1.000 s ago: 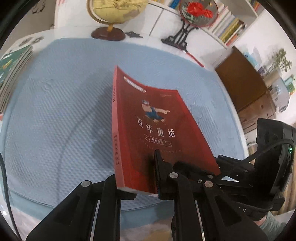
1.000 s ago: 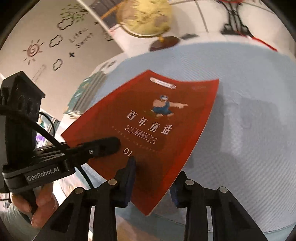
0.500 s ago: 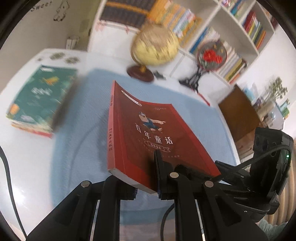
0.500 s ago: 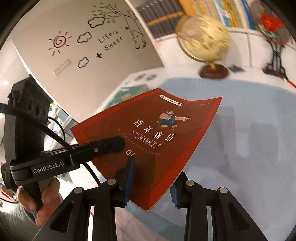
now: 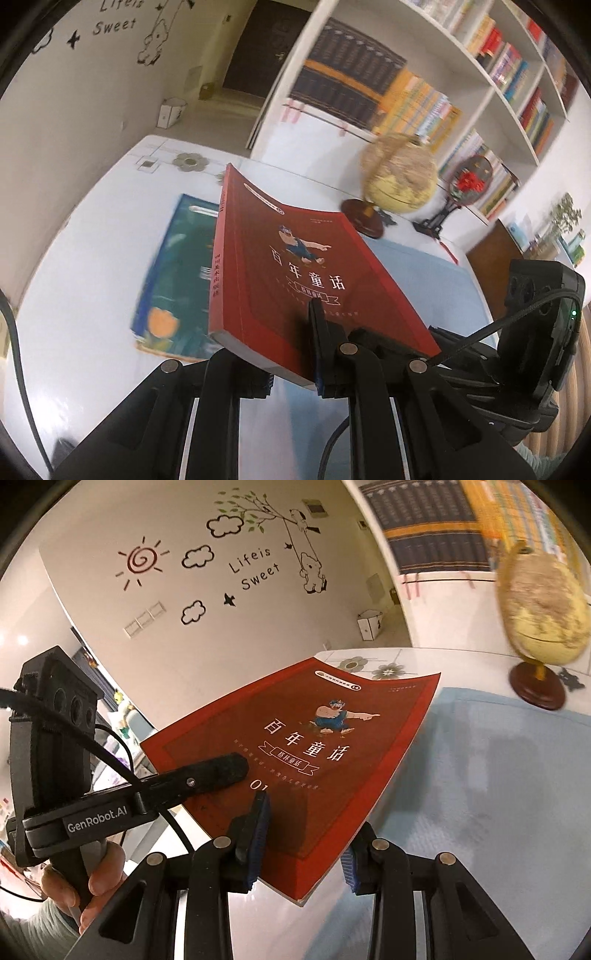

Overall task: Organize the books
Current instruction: 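Carry the red book with the left gripper over the book stack, then lower the red book onto the green book and open the left gripper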

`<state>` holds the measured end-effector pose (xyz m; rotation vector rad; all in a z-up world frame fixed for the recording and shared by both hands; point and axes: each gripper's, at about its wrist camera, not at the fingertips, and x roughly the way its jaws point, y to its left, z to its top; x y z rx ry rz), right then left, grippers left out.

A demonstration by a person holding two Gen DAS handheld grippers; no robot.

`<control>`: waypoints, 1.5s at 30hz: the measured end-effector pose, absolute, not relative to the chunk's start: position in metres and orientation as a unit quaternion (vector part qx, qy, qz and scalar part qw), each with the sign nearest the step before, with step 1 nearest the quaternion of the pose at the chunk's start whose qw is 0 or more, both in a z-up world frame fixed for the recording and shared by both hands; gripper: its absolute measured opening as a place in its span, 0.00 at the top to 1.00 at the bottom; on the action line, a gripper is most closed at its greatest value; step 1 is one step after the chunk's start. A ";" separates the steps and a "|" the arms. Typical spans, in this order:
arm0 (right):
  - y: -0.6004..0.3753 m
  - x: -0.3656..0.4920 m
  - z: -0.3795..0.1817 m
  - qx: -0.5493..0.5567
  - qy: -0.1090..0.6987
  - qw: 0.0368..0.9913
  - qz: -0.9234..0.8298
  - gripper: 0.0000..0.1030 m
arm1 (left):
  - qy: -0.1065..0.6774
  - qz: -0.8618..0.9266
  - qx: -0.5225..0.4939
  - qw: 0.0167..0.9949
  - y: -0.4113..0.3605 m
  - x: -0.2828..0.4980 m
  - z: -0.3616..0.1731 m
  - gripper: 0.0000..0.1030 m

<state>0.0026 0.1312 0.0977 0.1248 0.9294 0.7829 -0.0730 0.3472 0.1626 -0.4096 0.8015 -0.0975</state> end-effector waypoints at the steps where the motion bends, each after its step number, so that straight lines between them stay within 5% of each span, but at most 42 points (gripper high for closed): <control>1: 0.137 0.006 0.094 0.056 0.440 0.819 0.364 0.67 | 0.390 -0.048 -0.203 0.897 0.356 -0.068 0.156 0.88; 22: 0.175 0.058 0.035 0.074 0.514 0.803 0.291 0.66 | 0.442 -0.086 -0.243 0.859 0.401 -0.028 0.091 0.86; 45: 0.176 0.050 0.010 0.063 0.547 0.793 0.261 0.59 | 0.502 -0.034 -0.226 0.834 0.410 -0.045 0.071 0.68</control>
